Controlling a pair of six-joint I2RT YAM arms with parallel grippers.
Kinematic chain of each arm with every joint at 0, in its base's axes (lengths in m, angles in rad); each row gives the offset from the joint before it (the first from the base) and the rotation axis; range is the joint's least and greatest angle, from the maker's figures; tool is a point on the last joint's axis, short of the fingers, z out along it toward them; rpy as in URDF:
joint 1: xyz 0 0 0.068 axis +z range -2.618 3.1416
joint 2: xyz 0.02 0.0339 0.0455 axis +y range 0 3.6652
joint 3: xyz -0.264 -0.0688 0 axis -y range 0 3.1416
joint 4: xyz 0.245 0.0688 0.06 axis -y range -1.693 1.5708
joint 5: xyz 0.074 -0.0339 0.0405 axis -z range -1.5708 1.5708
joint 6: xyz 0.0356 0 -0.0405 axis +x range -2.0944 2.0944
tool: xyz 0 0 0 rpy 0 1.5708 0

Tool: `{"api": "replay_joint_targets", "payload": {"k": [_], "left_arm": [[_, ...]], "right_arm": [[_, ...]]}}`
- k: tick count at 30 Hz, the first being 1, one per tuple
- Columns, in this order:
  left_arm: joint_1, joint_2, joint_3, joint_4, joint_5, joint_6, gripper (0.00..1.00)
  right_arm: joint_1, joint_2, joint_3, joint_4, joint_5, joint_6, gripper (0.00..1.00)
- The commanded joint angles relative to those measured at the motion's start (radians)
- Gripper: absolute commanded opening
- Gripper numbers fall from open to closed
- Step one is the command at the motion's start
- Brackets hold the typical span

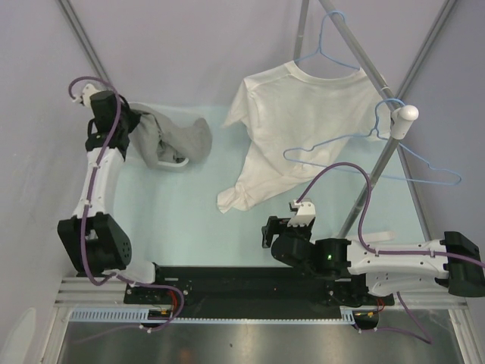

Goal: Remove the t-shirt from the hanger

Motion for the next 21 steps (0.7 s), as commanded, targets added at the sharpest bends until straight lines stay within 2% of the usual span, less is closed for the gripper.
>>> {"api": "replay_joint_targets", "payload": {"k": [1, 8, 14, 21], "left_arm": [[0.050, -0.137, 0.050, 0.085, -0.060, -0.029, 0.00], [0.059, -0.069, 0.171, 0.105, -0.002, -0.018, 0.00], [0.057, -0.045, 0.173, 0.135, 0.012, 0.011, 0.00], [0.054, -0.091, 0.188, 0.146, -0.019, 0.069, 0.00]], "right_arm": [[0.007, 0.004, 0.021, 0.017, 0.029, 0.044, 0.89], [0.010, 0.011, 0.022, 0.035, 0.029, 0.030, 0.88], [0.010, 0.010, 0.021, 0.021, 0.029, 0.042, 0.88], [0.010, 0.010, 0.016, 0.026, 0.024, 0.048, 0.88]]}}
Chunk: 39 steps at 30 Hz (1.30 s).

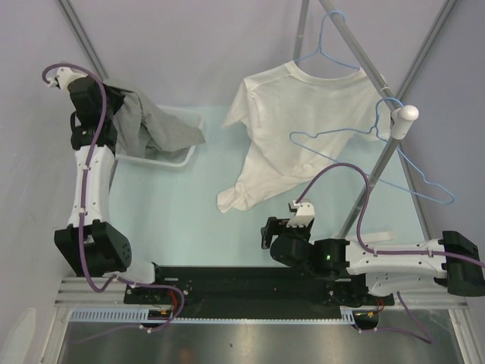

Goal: Remove the t-shirt from the hanger

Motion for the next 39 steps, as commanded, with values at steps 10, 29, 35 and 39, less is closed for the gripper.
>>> {"api": "replay_joint_targets", "payload": {"k": [10, 29, 35, 39], "left_arm": [[-0.124, 0.026, -0.134, 0.123, 0.034, 0.205, 0.00], [-0.122, 0.407, 0.076, -0.148, 0.298, 0.098, 0.24], [-0.122, 0.346, 0.104, -0.057, 0.307, 0.139, 0.00], [-0.110, 0.246, -0.073, 0.249, 0.399, 0.027, 0.00]], "right_arm": [[0.007, 0.008, 0.013, 0.049, 0.021, 0.028, 0.88], [0.018, -0.017, 0.010, 0.034, 0.030, 0.030, 0.89], [0.016, -0.011, 0.029, 0.029, 0.030, 0.016, 0.88], [0.016, -0.003, 0.029, 0.026, 0.025, 0.016, 0.88]]}}
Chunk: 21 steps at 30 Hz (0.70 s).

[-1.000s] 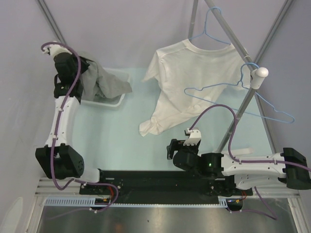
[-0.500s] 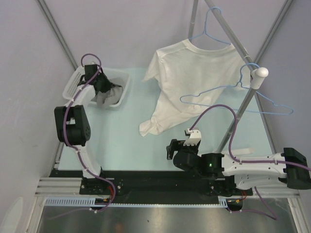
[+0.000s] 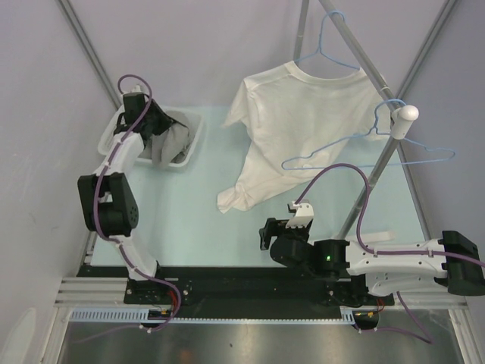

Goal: Remove the t-shirt from the hanger

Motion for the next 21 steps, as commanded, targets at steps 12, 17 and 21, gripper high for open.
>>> {"api": "replay_joint_targets", "payload": {"k": [12, 17, 21], "left_arm": [[0.047, 0.035, -0.046, 0.348, 0.072, -0.095, 0.00], [0.053, 0.023, -0.022, 0.191, -0.071, -0.061, 0.04], [0.056, -0.025, 0.020, 0.032, -0.156, -0.083, 0.41]], "right_arm": [[0.007, 0.018, 0.061, -0.014, 0.032, 0.016, 0.88], [0.005, 0.045, 0.063, 0.019, 0.020, 0.004, 0.88], [0.008, 0.062, 0.067, 0.034, 0.008, 0.001, 0.88]]}}
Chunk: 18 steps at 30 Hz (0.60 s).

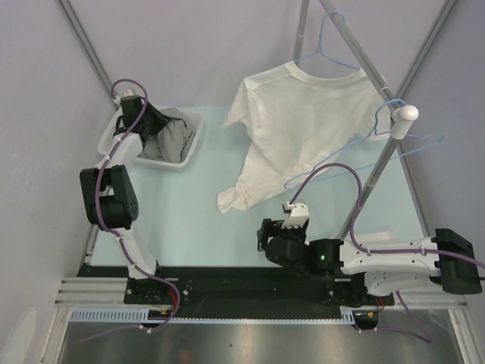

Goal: Remove the t-shirt from the hanger

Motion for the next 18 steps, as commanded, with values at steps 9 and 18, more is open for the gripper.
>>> {"api": "replay_joint_targets", "payload": {"k": [9, 18], "left_arm": [[0.008, -0.338, -0.132, -0.127, -0.066, -0.064, 0.93], [-0.154, -0.544, -0.321, 0.182, 0.315, 0.088, 0.88]], "right_arm": [[0.012, -0.017, 0.018, 0.042, 0.029, 0.019, 0.88], [0.013, -0.062, -0.003, 0.024, 0.034, 0.019, 0.89]]}}
